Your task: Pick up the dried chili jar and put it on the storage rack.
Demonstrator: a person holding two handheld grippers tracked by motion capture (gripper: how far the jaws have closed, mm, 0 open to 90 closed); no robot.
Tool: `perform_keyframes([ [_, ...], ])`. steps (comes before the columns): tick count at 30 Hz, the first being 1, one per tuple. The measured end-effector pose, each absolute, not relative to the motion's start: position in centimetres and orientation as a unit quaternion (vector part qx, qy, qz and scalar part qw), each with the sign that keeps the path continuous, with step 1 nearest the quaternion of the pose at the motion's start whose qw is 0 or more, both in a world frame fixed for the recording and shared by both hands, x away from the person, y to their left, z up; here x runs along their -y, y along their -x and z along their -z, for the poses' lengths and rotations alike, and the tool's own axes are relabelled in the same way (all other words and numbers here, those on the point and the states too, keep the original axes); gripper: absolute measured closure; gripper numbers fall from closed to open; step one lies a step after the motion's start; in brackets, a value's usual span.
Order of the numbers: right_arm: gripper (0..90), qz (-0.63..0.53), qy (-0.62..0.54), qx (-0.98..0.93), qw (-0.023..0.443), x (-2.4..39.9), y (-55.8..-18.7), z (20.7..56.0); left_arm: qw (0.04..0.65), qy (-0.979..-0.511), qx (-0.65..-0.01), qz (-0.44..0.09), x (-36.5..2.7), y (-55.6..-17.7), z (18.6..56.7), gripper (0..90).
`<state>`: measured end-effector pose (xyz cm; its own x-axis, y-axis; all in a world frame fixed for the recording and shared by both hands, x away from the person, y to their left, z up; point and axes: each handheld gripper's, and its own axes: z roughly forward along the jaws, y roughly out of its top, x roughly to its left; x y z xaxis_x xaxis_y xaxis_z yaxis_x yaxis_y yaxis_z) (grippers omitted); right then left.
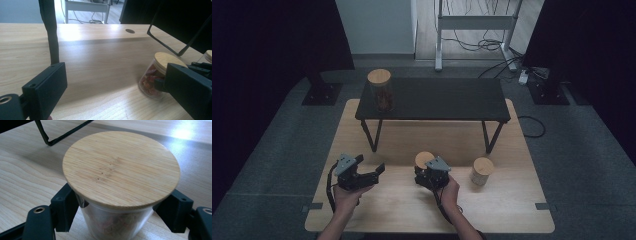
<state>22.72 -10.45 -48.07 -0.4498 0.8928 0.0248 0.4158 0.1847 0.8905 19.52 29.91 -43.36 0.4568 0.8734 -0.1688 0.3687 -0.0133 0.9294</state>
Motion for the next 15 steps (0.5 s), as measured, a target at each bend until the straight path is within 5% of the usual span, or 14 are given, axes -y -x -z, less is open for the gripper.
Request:
perform_keyframes([
  [15,25.2,-0.458,-0.443,-0.722,0.267,10.9,-21.4,46.7,0.530,-0.670,-0.460,-0.241,-29.8,-19.4,43.3,4.5],
])
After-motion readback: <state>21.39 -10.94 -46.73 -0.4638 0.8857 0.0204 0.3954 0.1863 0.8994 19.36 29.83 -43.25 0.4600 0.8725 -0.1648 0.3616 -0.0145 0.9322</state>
